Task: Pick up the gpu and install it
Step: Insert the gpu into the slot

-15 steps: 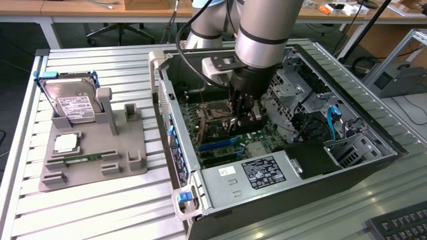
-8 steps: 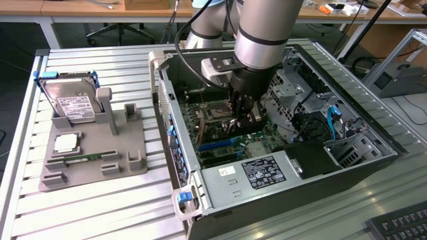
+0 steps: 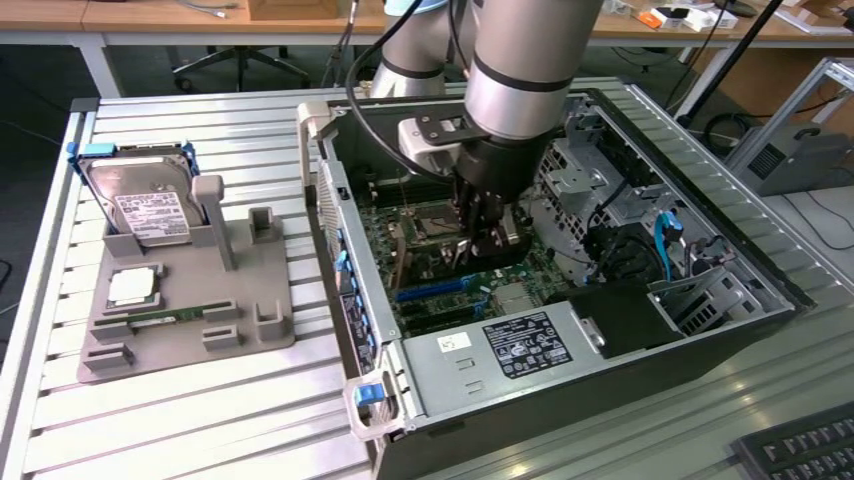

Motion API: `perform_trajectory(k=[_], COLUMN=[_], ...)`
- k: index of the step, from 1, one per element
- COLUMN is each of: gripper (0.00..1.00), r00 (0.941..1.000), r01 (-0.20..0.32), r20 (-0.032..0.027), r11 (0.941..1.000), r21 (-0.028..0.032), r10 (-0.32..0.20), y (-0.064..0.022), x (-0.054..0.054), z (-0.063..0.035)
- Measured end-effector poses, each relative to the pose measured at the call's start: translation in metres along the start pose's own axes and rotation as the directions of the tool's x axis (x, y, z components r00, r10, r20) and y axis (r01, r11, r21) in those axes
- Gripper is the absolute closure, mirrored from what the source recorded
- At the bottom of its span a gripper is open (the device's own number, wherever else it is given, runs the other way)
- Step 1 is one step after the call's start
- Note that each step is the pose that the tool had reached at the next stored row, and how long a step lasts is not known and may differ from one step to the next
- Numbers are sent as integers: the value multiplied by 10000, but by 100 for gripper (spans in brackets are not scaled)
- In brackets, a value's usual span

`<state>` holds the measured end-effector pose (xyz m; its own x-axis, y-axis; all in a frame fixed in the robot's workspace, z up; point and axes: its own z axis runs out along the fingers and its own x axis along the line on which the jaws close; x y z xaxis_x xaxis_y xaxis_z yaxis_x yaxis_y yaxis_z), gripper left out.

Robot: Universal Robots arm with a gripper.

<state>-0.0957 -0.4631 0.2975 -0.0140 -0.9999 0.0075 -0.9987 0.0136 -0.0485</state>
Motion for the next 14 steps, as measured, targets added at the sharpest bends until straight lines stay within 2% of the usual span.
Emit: perform_trajectory(k=[14], gripper=[73], r00=[10000], r01=[0], r20=[-10], r11=[10000], r21=[1], r10=[0], y=[37], x=[0], z=[19])
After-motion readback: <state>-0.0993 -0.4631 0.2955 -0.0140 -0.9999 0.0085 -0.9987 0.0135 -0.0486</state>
